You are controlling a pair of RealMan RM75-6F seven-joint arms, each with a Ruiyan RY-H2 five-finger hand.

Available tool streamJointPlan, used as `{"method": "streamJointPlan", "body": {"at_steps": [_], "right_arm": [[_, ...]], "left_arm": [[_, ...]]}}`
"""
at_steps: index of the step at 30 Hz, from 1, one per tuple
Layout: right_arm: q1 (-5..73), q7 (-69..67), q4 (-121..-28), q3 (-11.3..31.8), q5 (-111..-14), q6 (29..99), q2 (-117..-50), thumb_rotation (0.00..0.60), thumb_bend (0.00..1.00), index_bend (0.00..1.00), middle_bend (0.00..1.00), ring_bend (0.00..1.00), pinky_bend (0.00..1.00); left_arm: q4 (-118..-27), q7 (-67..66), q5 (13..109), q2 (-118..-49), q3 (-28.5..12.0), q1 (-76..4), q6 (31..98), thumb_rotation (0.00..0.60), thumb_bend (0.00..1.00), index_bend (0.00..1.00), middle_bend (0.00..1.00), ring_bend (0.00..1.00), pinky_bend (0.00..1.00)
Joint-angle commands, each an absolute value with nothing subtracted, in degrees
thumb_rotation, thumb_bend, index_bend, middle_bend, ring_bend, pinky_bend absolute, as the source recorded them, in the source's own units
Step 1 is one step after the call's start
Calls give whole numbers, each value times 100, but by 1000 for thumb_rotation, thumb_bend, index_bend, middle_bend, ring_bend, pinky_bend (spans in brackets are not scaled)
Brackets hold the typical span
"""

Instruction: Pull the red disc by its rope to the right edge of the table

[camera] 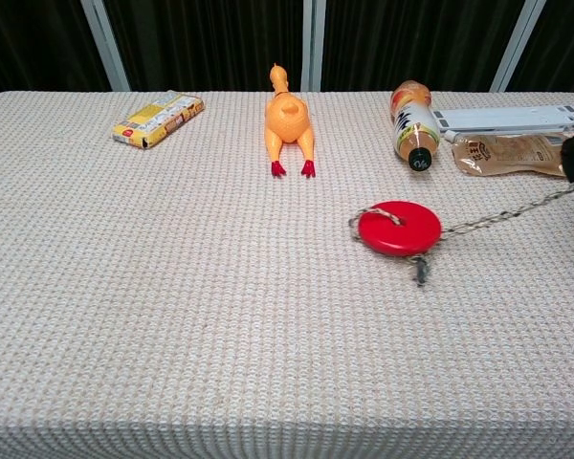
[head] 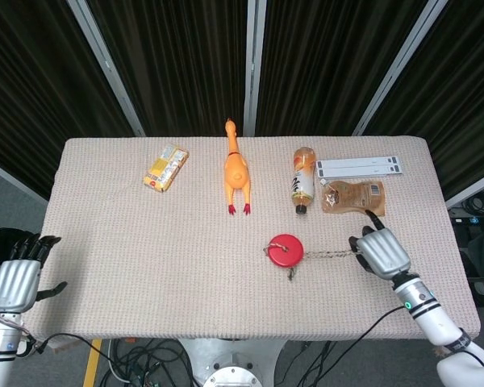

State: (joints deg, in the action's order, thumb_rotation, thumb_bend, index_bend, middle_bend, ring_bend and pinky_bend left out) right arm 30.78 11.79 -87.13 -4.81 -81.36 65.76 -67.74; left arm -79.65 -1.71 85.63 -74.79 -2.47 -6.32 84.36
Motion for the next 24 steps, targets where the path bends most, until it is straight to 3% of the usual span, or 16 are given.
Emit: {"method": "streamJointPlan", "body": {"at_steps": [1, 15, 24], "right_arm": [[2816, 878, -8406, -500, -8034, 6709, -6686, 600, 510, 1000, 966, 373, 0], [2051, -103, -7473, -276, -7605, 6894, -6503, 600, 513, 1000, 966, 373, 0], [2231, -30, -7899, -23, -8047, 6936, -6543, 600, 513, 1000, 966, 371, 0]], "left_arm": [[-8010, -229, 8573, -7473, -243, -648, 8423, 600, 21, 194, 182, 96, 143], [-8133, -352, 8581, -7439, -232, -666, 8413, 600, 21, 194, 182, 97, 143], [-8112, -331, 8589, -7475, -230, -670, 8425, 600, 21, 194, 182, 97, 143]]}}
